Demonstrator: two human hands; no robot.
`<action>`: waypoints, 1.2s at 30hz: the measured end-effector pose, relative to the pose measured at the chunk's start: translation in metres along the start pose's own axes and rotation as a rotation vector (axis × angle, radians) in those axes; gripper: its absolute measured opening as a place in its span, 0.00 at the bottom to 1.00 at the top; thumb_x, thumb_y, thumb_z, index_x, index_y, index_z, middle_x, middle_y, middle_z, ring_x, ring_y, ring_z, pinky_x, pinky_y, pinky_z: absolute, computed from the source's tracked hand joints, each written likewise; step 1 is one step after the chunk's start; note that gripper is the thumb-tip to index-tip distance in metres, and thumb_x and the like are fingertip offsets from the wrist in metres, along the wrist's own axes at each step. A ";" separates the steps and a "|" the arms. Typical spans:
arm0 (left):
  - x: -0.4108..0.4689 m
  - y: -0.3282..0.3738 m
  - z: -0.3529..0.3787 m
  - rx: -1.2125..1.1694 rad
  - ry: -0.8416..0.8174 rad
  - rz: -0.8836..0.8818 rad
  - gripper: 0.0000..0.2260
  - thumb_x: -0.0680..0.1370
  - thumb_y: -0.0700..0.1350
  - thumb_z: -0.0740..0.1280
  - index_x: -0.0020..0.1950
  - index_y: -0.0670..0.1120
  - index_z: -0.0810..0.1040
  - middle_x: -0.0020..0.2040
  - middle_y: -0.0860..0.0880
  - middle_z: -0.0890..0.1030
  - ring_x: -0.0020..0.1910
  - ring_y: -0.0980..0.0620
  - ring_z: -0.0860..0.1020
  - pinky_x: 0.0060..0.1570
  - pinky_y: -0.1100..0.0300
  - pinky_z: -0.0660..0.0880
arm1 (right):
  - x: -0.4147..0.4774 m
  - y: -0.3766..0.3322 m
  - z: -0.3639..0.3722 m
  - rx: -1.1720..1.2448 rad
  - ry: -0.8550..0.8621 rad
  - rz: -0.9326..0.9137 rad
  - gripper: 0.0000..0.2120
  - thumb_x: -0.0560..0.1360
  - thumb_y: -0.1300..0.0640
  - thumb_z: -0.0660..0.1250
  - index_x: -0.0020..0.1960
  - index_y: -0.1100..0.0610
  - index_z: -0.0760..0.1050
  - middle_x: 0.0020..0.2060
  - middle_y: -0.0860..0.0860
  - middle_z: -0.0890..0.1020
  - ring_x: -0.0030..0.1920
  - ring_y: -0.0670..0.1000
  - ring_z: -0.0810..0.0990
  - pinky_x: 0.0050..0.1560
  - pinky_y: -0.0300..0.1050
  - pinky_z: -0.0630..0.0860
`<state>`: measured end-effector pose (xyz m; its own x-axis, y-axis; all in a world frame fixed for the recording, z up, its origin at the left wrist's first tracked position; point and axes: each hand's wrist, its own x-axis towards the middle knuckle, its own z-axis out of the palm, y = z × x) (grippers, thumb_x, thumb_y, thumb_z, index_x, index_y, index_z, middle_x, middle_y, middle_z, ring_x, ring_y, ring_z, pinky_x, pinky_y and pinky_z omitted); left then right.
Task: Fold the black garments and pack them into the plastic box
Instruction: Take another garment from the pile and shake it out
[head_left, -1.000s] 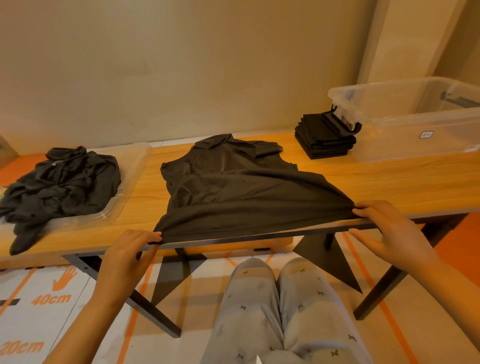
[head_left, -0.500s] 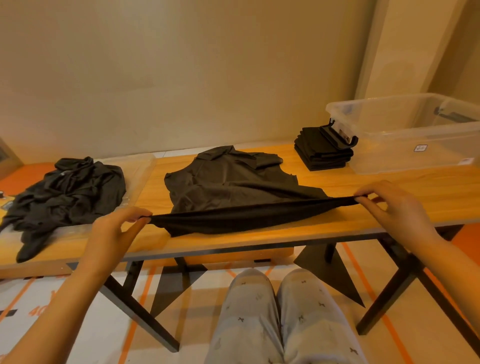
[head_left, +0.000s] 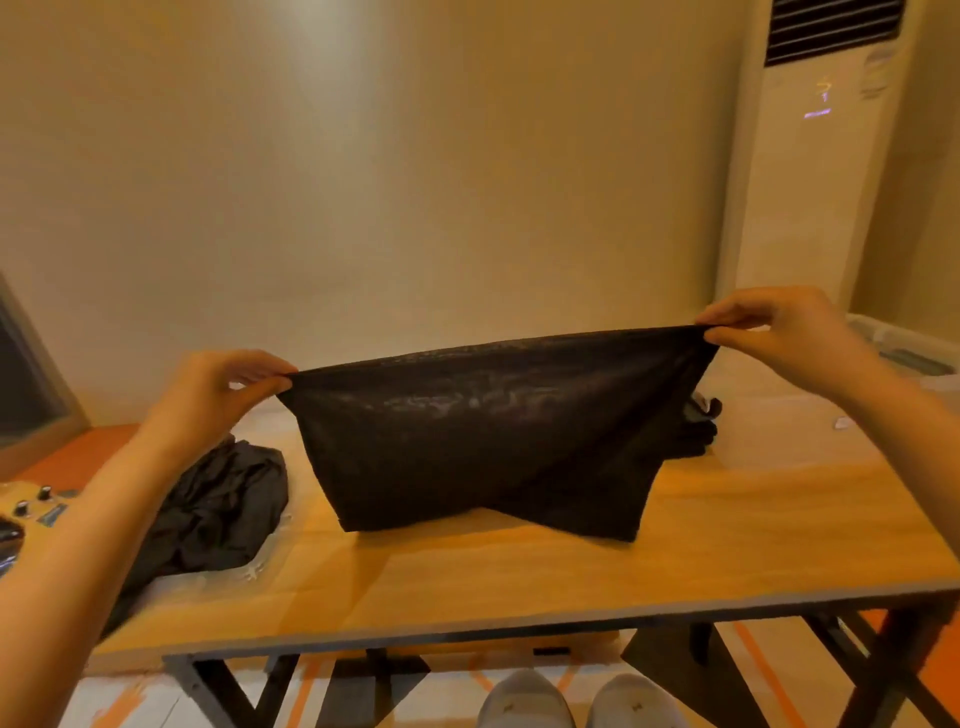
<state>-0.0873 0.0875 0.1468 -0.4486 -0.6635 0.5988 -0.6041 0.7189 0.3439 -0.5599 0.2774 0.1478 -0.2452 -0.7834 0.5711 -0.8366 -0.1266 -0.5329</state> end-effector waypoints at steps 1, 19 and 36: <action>0.010 0.004 -0.008 0.000 0.018 0.005 0.10 0.75 0.36 0.69 0.48 0.52 0.80 0.43 0.47 0.82 0.43 0.51 0.79 0.50 0.56 0.73 | 0.011 -0.006 -0.008 -0.012 0.018 -0.017 0.10 0.74 0.64 0.70 0.52 0.51 0.80 0.40 0.43 0.80 0.42 0.38 0.77 0.46 0.31 0.69; 0.110 0.080 -0.115 -0.937 0.275 -0.104 0.10 0.82 0.42 0.57 0.51 0.43 0.78 0.41 0.48 0.82 0.40 0.53 0.80 0.37 0.63 0.77 | 0.102 -0.099 -0.106 0.725 0.251 -0.095 0.10 0.81 0.60 0.58 0.44 0.56 0.75 0.36 0.50 0.77 0.35 0.44 0.76 0.38 0.37 0.71; 0.172 -0.093 0.065 -0.215 -0.385 -0.522 0.03 0.79 0.37 0.65 0.47 0.39 0.77 0.43 0.40 0.80 0.37 0.47 0.80 0.33 0.59 0.78 | 0.216 0.054 0.093 0.037 -0.316 0.335 0.12 0.82 0.57 0.58 0.49 0.62 0.79 0.43 0.57 0.81 0.46 0.54 0.80 0.48 0.47 0.77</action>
<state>-0.1511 -0.1066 0.1706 -0.3600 -0.9325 0.0292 -0.6788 0.2833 0.6775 -0.6126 0.0452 0.1843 -0.3332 -0.9312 0.1480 -0.7168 0.1483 -0.6813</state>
